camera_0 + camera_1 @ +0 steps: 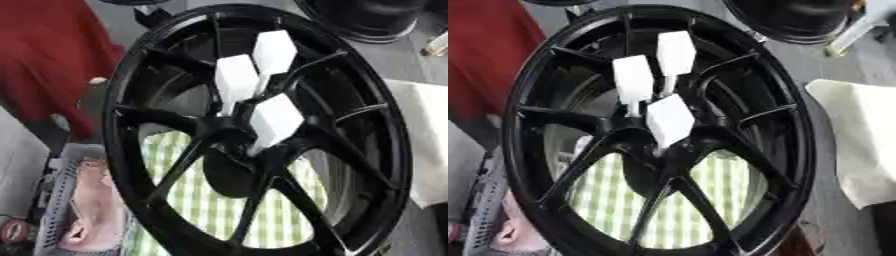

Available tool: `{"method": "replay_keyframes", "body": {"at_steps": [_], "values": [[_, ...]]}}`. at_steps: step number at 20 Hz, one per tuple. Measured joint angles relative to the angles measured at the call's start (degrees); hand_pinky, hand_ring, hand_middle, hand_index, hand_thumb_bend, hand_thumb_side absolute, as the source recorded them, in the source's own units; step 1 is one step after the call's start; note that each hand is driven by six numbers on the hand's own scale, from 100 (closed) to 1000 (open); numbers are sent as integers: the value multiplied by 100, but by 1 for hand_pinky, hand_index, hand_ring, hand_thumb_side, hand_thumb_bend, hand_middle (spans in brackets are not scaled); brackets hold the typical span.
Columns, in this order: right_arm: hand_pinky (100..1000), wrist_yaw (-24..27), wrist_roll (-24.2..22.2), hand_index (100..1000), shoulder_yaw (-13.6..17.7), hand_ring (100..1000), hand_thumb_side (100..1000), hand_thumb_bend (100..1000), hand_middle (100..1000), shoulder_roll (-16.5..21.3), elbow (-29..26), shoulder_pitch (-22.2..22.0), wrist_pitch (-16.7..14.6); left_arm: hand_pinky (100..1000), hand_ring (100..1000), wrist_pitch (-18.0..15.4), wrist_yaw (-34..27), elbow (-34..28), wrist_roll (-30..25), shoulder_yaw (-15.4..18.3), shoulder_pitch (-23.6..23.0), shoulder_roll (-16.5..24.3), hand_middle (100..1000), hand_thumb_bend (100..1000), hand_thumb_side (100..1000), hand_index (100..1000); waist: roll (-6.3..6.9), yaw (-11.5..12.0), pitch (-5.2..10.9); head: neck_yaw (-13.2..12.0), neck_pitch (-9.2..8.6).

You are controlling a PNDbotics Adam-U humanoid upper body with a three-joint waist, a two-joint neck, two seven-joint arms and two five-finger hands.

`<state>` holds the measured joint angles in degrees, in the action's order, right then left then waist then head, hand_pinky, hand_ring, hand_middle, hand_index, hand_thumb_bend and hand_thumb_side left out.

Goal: Pull the pin out of the wheel hub.

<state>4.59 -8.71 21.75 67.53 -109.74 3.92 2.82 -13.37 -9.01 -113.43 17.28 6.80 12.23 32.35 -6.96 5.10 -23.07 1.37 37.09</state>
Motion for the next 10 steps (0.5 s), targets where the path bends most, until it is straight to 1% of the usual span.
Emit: {"method": "replay_keyframes", "body": {"at_steps": [1, 3, 4, 5, 6, 7, 8, 9, 10], "values": [[346, -65, 177, 280, 134, 336, 100, 100, 208, -100, 84, -194, -18, 905, 929, -5, 1, 0, 12, 4, -10, -1, 841, 262, 607, 868, 32, -33, -1, -26, 0], [439, -196, 489, 333, 361, 386, 100, 100, 258, -313, 209, -534, -43, 905, 929, -9, 4, 0, 25, 15, -14, -1, 841, 261, 606, 868, 81, -74, -7, -73, 0], [552, -261, 620, 414, 456, 466, 100, 100, 343, -425, 252, -689, -44, 904, 929, -13, 7, 0, 32, 15, -14, -2, 841, 261, 606, 868, 92, -87, -10, -94, 0], [629, -337, 729, 433, 545, 540, 100, 100, 364, -538, 280, -840, -34, 904, 929, -15, 14, 0, 37, 16, -14, -3, 841, 261, 606, 868, 102, -96, -10, -114, 0], [691, -421, 810, 615, 615, 646, 100, 100, 561, -655, 299, -980, -7, 904, 929, -18, 21, 0, 41, 16, -16, -4, 841, 260, 607, 868, 114, -107, -11, -129, 0], [718, -511, 863, 684, 675, 716, 100, 100, 654, -779, 306, -1112, 27, 904, 929, -20, 28, 0, 45, 17, -18, -5, 842, 261, 607, 868, 127, -122, -11, -136, 0], [789, -597, 892, 836, 721, 847, 100, 100, 832, -905, 308, -1225, 56, 905, 929, -20, 35, 0, 48, 17, -19, -8, 842, 262, 608, 869, 150, -131, -11, -146, 0], [830, -672, 898, 904, 755, 912, 100, 100, 901, -1035, 305, -1316, 75, 905, 930, -18, 41, 0, 51, 17, -20, -9, 842, 262, 607, 869, 170, -137, -11, -156, 0], [853, -736, 900, 936, 777, 947, 100, 100, 932, -1165, 293, -1389, 88, 905, 930, -16, 44, 0, 54, 17, -20, -10, 842, 263, 606, 869, 191, -147, -13, -164, 0]]}}
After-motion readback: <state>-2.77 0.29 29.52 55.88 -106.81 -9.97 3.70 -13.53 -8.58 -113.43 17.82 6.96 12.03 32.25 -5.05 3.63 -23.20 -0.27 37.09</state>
